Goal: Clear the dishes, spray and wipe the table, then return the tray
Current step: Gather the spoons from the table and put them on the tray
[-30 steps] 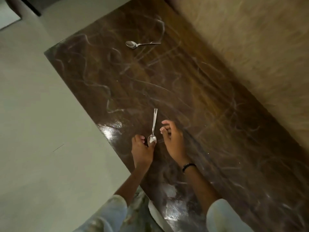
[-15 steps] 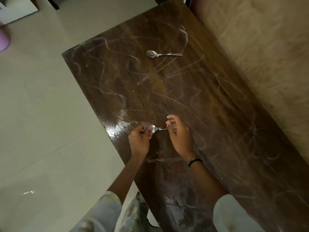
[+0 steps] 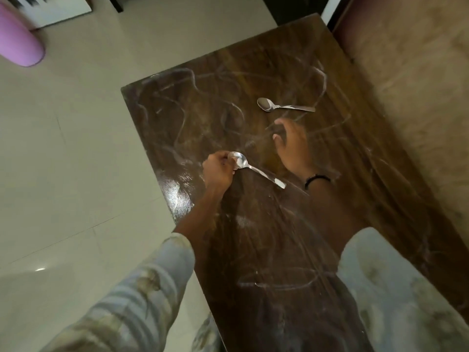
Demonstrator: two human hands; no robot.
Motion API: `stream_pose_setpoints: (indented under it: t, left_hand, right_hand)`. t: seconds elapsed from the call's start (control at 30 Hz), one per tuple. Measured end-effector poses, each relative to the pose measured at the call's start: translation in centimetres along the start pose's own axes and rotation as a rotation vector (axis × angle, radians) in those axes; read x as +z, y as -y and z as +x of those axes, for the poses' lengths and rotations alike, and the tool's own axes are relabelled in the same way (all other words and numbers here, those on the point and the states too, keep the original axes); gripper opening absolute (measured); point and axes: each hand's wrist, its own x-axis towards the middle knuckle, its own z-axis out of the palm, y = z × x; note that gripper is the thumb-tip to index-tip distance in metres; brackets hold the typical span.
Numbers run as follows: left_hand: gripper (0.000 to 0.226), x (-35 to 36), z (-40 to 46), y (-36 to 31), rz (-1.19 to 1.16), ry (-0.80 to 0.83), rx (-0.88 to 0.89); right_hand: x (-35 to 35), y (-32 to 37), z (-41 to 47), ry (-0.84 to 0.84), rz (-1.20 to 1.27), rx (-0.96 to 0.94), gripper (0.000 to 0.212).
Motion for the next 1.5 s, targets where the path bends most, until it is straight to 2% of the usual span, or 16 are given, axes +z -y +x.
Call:
stream_pose_setpoints:
  t: [0.2,0.4,0.47,0.57,0.7,0.77,0.87,1.03,1.17,1.5]
  left_hand:
    - [0.015,0.0,0.6,-0.4,0.102,0.055,0.180]
    - [0.013,0.1,0.7,0.0,0.136,0.049,0.205]
    - [0.013,0.1,0.7,-0.1,0.137,0.040,0.212]
    - [0.014,0.1,0.6,-0.2,0.154,0.034,0.210]
    - [0.013,0.2,0.6,-0.2,0.168,0.047,0.213]
    - [0.012,0.3,0.4,-0.1,0.167,0.053,0.219]
    - [0.014,0.7,-0.4,0.3,0.116,0.071,0.169]
    - [0.019,2.0,-4.4,-0.3,-0.083,0.189,0.099]
    - [0.020,3.5,-8.0,-0.6,-0.203,0.300,0.035]
    - [0.022,7.1,-18.4,2.0,-0.209,0.484,-0.017]
  right_hand:
    - [0.0,0.1,6.2,0.192,-0.241,0.025,0.052]
    - [1.4,-0.8,7.6,0.326,-0.363,-0.012,0.056]
    - [1.9,-1.1,6.4,0.221,-0.406,-0.080,0.050]
    - [2.8,-1.0,3.8,0.020,-0.380,-0.148,0.029]
    - [4.1,-1.3,0.1,-0.084,-0.129,-0.052,0.011]
    - [4.3,-1.2,-1.7,-0.113,-0.037,-0.019,0.012]
    - [3.8,-0.4,-5.1,-0.176,0.123,0.077,0.027]
    - [1.9,0.3,-11.6,-0.253,0.350,0.287,0.025]
    - [-0.2,0.7,-16.0,-0.234,0.309,0.382,0.030]
    - [-3.6,-1.4,-26.5,-0.228,0.171,0.520,0.029]
